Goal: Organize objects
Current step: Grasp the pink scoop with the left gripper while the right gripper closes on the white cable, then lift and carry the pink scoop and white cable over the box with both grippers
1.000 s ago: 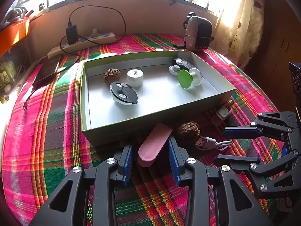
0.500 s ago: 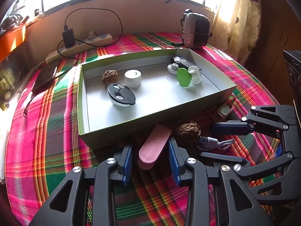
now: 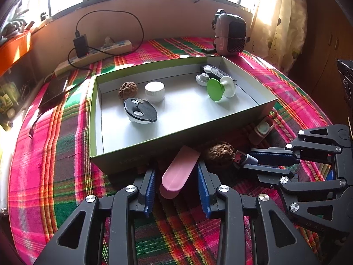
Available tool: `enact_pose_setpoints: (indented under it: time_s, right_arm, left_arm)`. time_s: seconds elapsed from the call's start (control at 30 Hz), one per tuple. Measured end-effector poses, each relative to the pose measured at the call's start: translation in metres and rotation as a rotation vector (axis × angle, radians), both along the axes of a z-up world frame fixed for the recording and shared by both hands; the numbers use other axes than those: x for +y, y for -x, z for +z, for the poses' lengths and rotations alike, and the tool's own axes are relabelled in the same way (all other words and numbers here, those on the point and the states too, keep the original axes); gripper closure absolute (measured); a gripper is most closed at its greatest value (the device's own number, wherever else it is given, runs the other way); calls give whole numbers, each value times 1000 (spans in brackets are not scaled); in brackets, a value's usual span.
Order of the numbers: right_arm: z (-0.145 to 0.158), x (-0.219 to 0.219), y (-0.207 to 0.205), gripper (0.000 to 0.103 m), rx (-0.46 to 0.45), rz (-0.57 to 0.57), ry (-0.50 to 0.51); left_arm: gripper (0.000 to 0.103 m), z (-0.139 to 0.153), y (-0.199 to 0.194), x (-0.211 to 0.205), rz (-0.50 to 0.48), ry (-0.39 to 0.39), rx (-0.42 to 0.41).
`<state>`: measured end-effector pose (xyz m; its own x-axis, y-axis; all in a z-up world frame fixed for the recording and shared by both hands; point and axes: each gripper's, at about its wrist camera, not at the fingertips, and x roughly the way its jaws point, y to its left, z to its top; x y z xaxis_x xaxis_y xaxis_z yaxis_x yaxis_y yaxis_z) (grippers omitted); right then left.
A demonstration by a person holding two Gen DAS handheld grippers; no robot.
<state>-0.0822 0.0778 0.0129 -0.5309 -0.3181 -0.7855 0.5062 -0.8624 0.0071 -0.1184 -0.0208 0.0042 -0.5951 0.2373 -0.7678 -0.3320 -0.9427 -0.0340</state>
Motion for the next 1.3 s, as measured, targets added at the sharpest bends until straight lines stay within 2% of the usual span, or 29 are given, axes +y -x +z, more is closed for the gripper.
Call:
enact_pose_setpoints:
  time_s: [0.03, 0.2, 1.2, 1.3]
  right_arm:
    - [0, 0, 0, 87, 1, 0, -2]
    - [0, 2, -2, 87, 3, -9, 7]
    - [0, 6, -2, 88, 2, -15, 18]
    - [1, 8, -3, 90, 3, -22, 31]
  left_arm:
    - [78, 0, 0, 0, 1, 0, 1]
    - [87, 0, -2, 0, 2, -5, 2]
    - [87, 0, -3, -1, 1, -4, 3]
    - [87, 0, -6, 1, -3, -2, 5]
